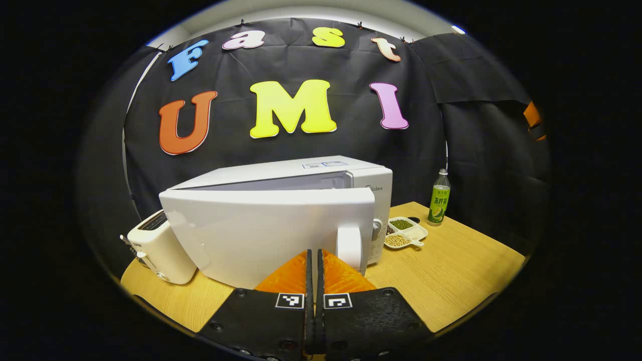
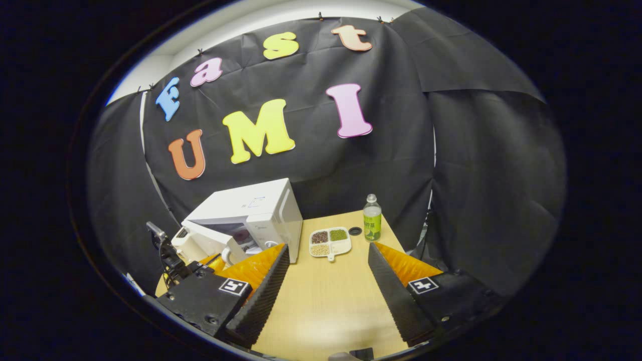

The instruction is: Open the microwave oven with the left hand, put the food in, and close the microwave oven.

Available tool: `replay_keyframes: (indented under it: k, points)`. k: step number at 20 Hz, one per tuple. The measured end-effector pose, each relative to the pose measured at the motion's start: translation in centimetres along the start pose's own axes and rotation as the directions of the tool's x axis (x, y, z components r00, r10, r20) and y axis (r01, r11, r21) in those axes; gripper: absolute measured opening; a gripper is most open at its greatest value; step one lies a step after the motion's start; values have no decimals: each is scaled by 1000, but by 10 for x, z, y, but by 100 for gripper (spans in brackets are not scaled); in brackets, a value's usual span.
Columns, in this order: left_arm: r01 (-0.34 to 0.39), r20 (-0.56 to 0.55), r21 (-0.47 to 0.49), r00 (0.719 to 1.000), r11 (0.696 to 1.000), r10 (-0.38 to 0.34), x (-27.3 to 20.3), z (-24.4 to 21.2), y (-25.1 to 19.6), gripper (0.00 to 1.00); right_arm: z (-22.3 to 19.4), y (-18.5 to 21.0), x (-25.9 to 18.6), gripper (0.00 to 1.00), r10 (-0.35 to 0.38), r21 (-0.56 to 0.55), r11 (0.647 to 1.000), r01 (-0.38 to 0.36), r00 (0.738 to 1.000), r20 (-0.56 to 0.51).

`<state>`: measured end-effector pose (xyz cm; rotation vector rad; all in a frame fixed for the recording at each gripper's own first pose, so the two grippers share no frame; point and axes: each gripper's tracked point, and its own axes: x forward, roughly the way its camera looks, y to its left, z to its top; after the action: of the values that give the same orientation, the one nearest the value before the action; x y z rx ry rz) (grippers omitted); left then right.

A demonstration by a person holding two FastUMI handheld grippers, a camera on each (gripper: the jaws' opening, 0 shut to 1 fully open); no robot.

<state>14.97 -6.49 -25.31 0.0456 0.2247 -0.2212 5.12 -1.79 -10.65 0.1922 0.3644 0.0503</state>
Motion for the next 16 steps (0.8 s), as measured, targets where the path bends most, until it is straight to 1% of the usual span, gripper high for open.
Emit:
replay_keyframes:
  k: [1, 2, 3, 4, 6, 7, 11, 12, 13, 16]
  points:
    - [1, -1, -2, 1000, 1000, -1, 6, 1, -1, 0, 0, -1, 1, 100, -5, 5, 1000, 5, 1000, 0]
    - [3, 0, -3, 1000, 1000, -3, 12, 2, -1, 0, -1, -3, 0, 91, -10, 9, 1000, 10, 1000, 0]
    - [5, 1, -3, 1000, 1000, -5, 17, 5, -3, 0, -1, -3, 2, 91, -13, 11, 1000, 13, 1000, 1]
    - [7, 1, -4, 1000, 1000, -7, 24, 6, -4, 0, -1, -4, 3, 100, -18, 12, 1000, 18, 1000, -1]
    - [10, 4, -10, 1000, 1000, -10, 36, 9, -5, 0, -1, -7, 4, 100, -27, 13, 1000, 27, 1000, -1]
    - [10, 4, -16, 1000, 1000, -10, 41, 10, -5, 0, -1, -8, 4, 91, -29, 15, 999, 29, 1000, -1]
    - [12, 0, -24, 1000, 1000, -12, 63, 13, -5, 0, -3, -11, 8, 91, -39, 18, 999, 40, 999, -8]
    - [13, -2, -30, 1000, 999, -13, 67, 12, -5, 0, -3, -12, 9, 100, -42, 18, 999, 42, 999, -10]
    - [0, -1, -30, 1000, 1000, 0, 71, 13, -3, 0, -3, -13, 10, 100, -43, 18, 999, 44, 999, -12]
    - [2, -6, -37, 1000, 999, -2, 73, 13, -1, 0, -3, -15, 13, 100, -46, 14, 999, 46, 999, -14]
